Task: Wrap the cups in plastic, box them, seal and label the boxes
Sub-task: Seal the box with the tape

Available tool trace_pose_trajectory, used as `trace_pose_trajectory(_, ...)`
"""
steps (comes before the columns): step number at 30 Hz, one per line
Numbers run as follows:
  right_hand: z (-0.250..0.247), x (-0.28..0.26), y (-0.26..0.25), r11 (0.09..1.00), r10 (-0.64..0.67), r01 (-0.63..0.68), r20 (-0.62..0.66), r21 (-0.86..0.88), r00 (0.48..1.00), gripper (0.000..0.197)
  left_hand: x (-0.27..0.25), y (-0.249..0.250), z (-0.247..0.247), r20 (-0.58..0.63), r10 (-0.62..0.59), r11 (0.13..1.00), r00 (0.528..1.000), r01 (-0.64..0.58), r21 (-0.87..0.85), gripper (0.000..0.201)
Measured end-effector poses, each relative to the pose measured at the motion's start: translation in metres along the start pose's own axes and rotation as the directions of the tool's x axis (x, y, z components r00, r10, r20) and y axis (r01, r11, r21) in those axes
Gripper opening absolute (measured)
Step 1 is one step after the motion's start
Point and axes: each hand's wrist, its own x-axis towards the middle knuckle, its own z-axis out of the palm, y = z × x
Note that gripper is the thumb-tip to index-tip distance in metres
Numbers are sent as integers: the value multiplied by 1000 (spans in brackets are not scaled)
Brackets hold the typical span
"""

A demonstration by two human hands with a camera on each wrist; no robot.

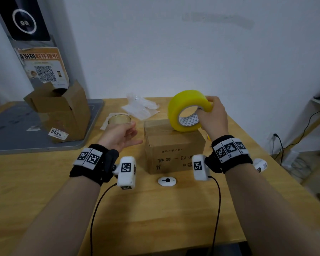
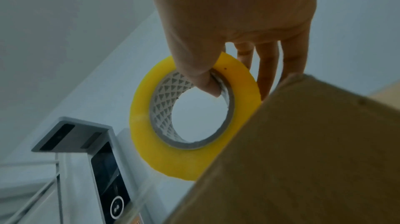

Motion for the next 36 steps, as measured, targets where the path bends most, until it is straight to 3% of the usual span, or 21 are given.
trace_pose_trajectory(3, 7, -1, 9, 994, 90, -94, 77, 49, 993, 32, 0, -7, -9, 11, 3, 1000, 1000, -3, 15, 11)
trace_pose_trajectory(6, 14, -3, 12, 980, 149, -163, 123, 118, 981, 41, -3, -12, -13, -39, 25, 999, 999, -24, 30, 7)
trace_pose_trajectory(12, 17, -3, -1, 993, 46, -53, 68, 105, 997, 31, -3, -15, -9, -135, 86, 995, 987, -79, 62, 8)
trace_pose_trajectory(16, 10, -2, 0, 998, -15, 14, 6, 61, 1000, 27, -7, -15, 3, -113, 116, 993, 987, -111, 46, 15)
trace_pose_trajectory(25, -10, 1, 3, 990, -114, 103, -110, -98, 987, 32, -10, -1, -20, -120, 55, 998, 991, -57, -20, 7)
trace_pose_trajectory(31, -9, -1, -3, 991, -72, 59, -111, -117, 991, 37, -8, -3, -33, -120, 27, 999, 992, -22, 38, 10)
trace_pose_trajectory(36, 6, -6, 11, 990, 119, -115, -44, 85, 992, 26, -3, -21, -41, -120, -34, 999, 992, 34, 0, 17)
